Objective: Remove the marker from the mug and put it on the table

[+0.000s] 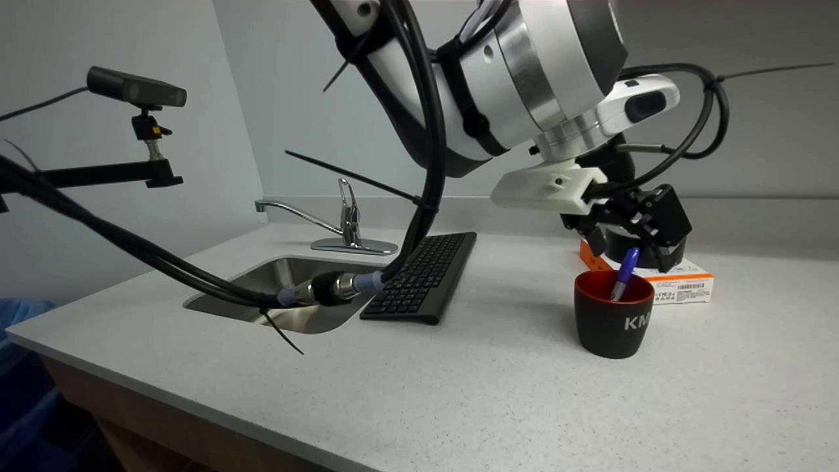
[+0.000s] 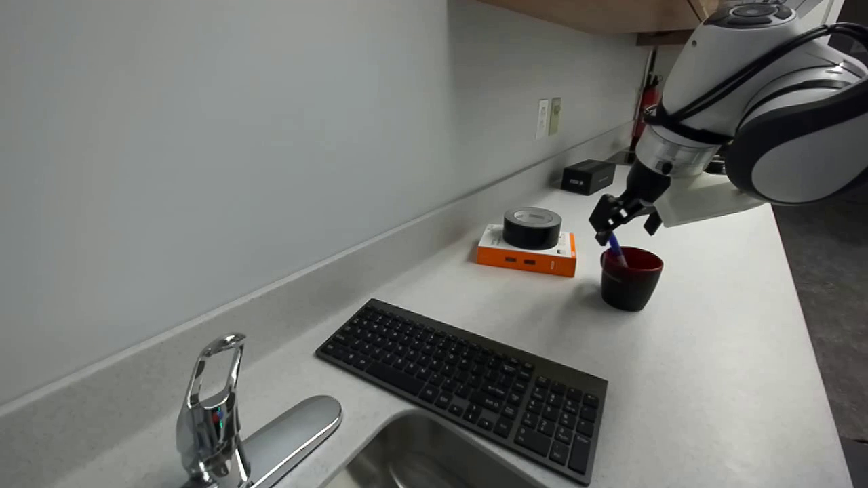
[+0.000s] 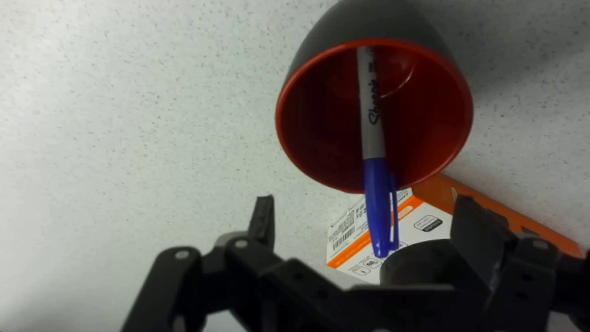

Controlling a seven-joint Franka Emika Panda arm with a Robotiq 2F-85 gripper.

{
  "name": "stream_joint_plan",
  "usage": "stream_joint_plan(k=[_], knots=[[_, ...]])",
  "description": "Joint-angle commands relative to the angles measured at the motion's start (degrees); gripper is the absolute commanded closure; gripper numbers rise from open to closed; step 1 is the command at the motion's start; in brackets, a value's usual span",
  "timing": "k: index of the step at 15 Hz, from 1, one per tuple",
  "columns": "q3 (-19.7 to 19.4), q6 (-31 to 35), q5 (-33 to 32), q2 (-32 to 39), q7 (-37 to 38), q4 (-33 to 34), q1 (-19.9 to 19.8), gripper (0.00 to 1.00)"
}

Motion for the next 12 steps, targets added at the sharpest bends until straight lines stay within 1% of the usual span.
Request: stream_joint_plan(k=[1,2,3,4,6,7,8,9,12], knots=[[-2.7,3.6,-2.2,2.3,2.9,1.0,2.1,0.0],[-3.1,4.2,-2.2,2.7,3.0,1.0,2.3,0.0],[-3.5,4.9,-2.2,3.0,3.1,1.1,2.7,0.08],[-3.9,5.6,-1.7,3.4,2.9,1.1,2.9,0.26],[-4.7,6.9,-1.8,3.9,3.1,1.2,3.4,0.42],[-5.0,7.3,-1.8,4.1,3.2,1.3,3.7,0.51],[-3.6,7.7,-2.5,4.2,3.8,1.3,2.2,0.58],[-3.7,7.9,-2.5,4.2,3.8,1.2,2.3,0.65],[-3.8,8.0,-2.7,3.5,3.8,0.9,2.4,0.89]])
